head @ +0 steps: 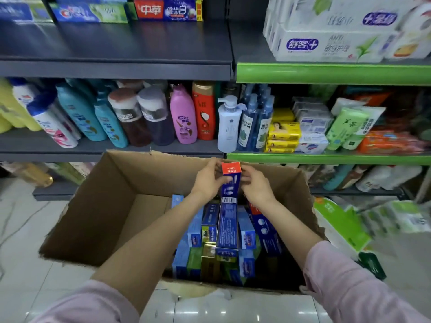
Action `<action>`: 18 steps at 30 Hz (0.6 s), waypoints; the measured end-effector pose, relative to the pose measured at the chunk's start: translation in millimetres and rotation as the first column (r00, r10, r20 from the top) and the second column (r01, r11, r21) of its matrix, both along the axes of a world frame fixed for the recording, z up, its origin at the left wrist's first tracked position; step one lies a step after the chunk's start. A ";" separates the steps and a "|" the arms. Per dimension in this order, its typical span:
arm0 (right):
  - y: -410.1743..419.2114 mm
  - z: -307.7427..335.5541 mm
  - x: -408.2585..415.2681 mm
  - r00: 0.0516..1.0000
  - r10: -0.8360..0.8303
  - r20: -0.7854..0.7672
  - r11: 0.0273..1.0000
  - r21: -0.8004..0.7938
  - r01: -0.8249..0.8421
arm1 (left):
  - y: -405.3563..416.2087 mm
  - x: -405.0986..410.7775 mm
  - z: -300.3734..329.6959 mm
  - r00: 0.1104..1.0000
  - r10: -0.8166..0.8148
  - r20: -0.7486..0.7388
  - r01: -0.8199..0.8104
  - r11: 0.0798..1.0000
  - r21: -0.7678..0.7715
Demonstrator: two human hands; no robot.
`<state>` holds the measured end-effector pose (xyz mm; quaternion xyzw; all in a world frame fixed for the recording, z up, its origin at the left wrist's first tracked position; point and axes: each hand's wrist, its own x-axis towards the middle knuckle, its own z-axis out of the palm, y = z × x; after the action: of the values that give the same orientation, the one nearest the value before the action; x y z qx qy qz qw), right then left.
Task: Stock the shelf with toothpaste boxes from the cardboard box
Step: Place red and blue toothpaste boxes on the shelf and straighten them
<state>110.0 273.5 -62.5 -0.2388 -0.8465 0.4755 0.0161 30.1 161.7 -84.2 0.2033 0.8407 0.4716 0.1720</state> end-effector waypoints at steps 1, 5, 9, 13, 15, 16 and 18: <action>0.8 3.3 -2.5 0.999 -0.003 -0.039 1.000 -0.009 0.003 | -1.8 -1.9 7.4 1.000 0.006 -0.020 -0.005 0.999 0.047; -4.5 17.6 -17.3 0.993 0.027 -0.112 0.999 -0.040 -0.032 | -6.7 -8.1 42.6 0.992 0.069 -0.103 -0.045 0.974 0.224; -25.2 34.9 -35.2 0.980 0.048 -0.191 0.992 -0.110 -0.070 | -15.3 -17.4 81.0 0.986 0.126 -0.112 -0.079 0.931 0.356; -46.6 62.9 -61.8 0.957 -0.003 -0.290 0.991 -0.126 -0.035 | -43.4 -38.9 109.5 0.992 0.114 -0.053 -0.082 0.908 0.411; -55.8 77.5 -73.6 0.935 -0.058 -0.349 0.960 -0.276 -0.043 | -59.4 -49.9 117.4 0.992 0.111 0.055 -0.124 0.915 0.383; -61.6 85.6 -80.5 0.919 -0.095 -0.382 0.915 -0.398 -0.070 | -69.9 -56.2 122.0 0.992 0.092 0.091 -0.119 0.930 0.348; -72.7 103.5 -95.2 0.893 -0.139 -0.428 0.784 -0.598 -0.164 | -91.2 -70.4 130.0 0.992 0.008 0.125 -0.043 0.959 0.281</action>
<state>14.8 200.9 41.0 -0.1083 -0.6170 0.7688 0.1287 -40.3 70.5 45.8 0.1856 0.7550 0.6006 0.1866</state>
